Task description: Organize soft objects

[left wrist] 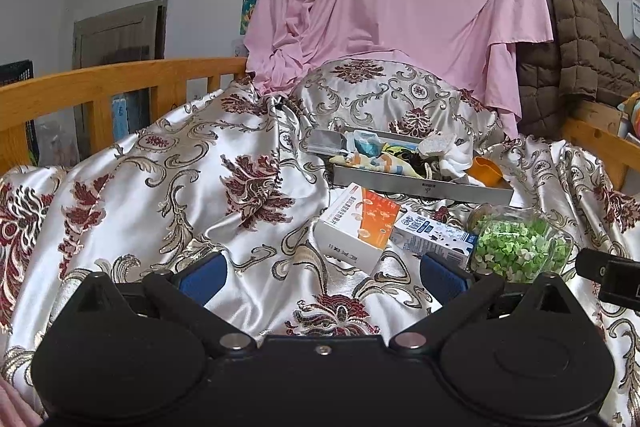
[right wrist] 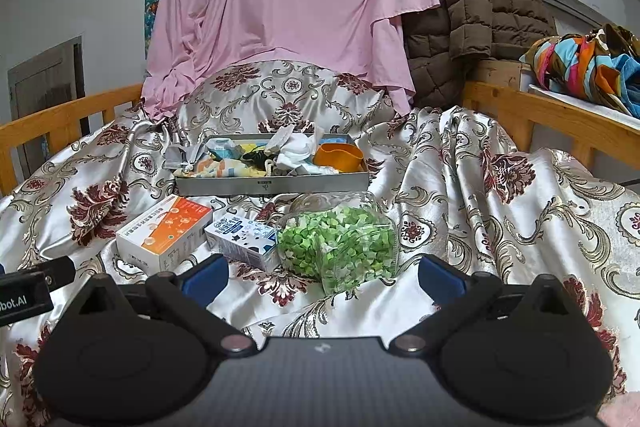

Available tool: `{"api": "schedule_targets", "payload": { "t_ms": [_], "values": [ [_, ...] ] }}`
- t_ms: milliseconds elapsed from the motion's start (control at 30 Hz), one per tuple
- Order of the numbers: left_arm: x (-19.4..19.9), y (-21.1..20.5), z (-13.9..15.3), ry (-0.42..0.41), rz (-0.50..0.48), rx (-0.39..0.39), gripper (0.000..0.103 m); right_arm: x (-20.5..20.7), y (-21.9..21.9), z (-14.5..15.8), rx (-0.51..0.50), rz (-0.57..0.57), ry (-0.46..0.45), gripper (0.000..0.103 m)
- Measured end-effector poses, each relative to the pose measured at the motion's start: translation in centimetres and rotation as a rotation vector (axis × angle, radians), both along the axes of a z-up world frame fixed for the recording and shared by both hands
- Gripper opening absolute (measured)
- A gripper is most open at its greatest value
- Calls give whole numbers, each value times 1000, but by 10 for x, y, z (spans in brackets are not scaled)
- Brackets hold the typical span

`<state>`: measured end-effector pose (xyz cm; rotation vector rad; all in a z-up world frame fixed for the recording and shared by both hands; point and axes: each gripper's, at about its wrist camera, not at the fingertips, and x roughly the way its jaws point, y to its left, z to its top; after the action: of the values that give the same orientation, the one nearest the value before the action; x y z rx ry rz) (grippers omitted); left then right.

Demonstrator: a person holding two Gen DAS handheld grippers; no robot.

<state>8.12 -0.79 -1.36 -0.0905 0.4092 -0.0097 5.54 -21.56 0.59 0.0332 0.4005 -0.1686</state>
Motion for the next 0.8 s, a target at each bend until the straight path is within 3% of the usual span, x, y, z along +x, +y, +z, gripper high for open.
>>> {"api": "schedule_targets", "payload": {
  "t_ms": [167, 800],
  "values": [
    [-5, -6, 2, -15, -32, -7, 102, 0, 0, 0, 0, -1, 0, 103],
    [-5, -9, 1, -16, 0, 4, 102, 0, 0, 0, -1, -1, -1, 103]
  ]
}}
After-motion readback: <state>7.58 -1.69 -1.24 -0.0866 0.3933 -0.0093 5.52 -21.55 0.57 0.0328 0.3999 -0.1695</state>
